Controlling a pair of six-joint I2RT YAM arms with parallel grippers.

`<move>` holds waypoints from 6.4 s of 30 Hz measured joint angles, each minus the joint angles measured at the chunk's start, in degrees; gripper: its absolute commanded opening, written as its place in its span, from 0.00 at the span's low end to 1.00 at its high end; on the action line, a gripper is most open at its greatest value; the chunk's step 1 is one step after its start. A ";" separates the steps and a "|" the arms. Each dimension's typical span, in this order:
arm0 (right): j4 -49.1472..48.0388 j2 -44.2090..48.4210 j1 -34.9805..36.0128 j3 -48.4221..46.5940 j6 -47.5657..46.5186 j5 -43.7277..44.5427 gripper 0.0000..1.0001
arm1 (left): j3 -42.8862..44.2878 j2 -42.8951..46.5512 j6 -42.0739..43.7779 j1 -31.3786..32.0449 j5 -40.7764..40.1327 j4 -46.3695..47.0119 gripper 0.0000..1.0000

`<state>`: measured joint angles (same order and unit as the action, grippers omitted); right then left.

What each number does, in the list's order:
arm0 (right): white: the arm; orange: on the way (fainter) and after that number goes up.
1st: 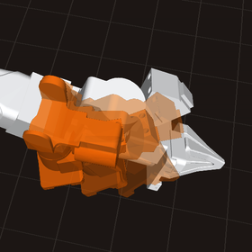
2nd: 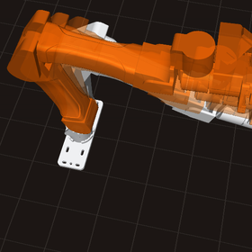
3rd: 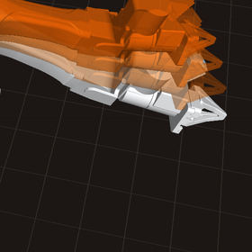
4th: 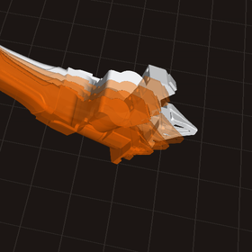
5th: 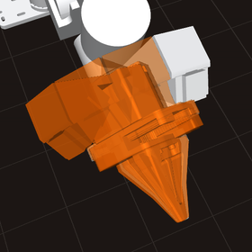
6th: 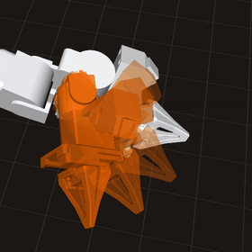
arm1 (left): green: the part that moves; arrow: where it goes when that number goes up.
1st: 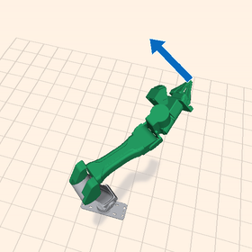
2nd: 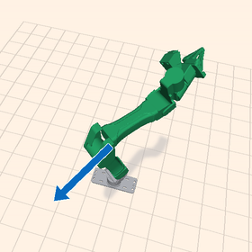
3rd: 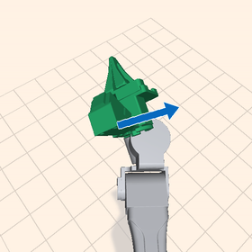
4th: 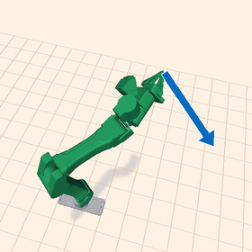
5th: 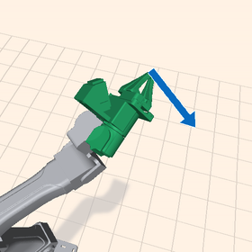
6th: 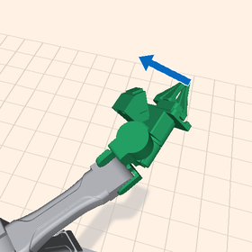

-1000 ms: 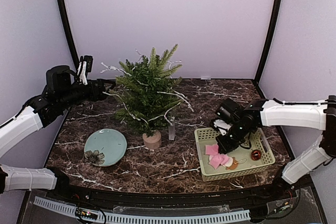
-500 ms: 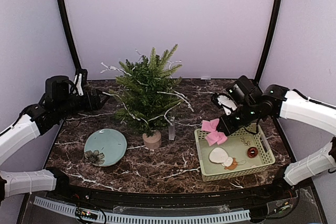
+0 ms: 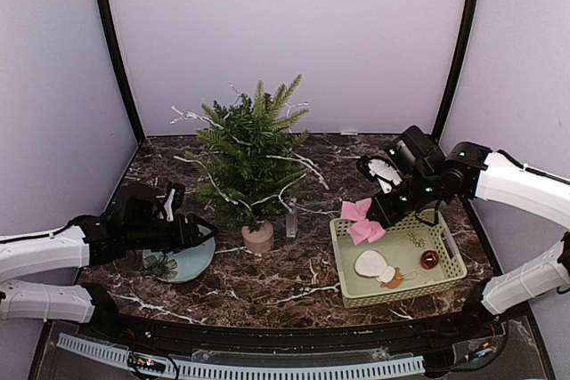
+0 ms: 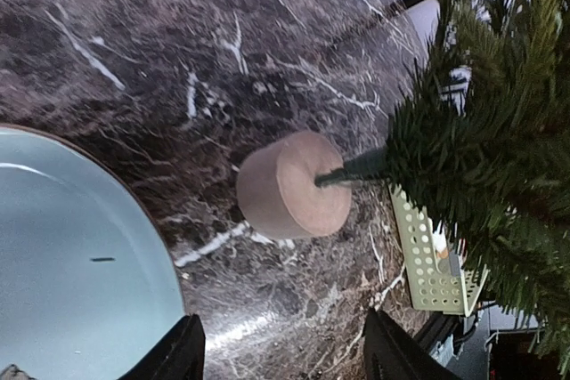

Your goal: Decorate the small christmas tree

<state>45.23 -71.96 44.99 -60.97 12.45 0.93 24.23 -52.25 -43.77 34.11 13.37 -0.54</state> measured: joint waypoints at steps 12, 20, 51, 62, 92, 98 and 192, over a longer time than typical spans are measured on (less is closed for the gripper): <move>-0.20 1.81 0.00 0.00 -0.22 0.42 0.00 | -1.73 -19.61 -10.12 9.57 -0.31 20.76 0.59; -0.26 3.28 0.00 0.02 -0.96 0.37 0.00 | 1.05 -29.62 -12.61 9.79 -0.33 28.68 0.56; -0.61 5.79 0.00 0.35 -1.55 0.63 0.00 | 9.11 -48.63 -20.98 11.93 -2.49 43.76 0.41; -0.35 8.13 0.00 0.35 -1.03 0.85 0.00 | 16.55 -57.96 -25.00 11.93 -5.05 49.81 0.38; 3.10 14.84 5.70 -3.17 -2.71 -6.45 0.00 | 15.13 -53.53 -23.78 11.76 -14.23 50.40 0.63; 5.16 11.17 12.04 -9.05 -4.37 -6.78 0.00 | 2.82 -33.75 -14.86 12.00 -18.03 48.02 0.61; -13.14 8.28 10.05 -14.95 -2.29 6.58 0.73 | 31.15 -23.17 9.49 -5.51 22.36 30.47 0.00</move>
<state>32.10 -63.68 55.05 -75.92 10.15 7.51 55.37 -75.42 -34.28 28.60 35.73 29.93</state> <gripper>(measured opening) 0.736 0.022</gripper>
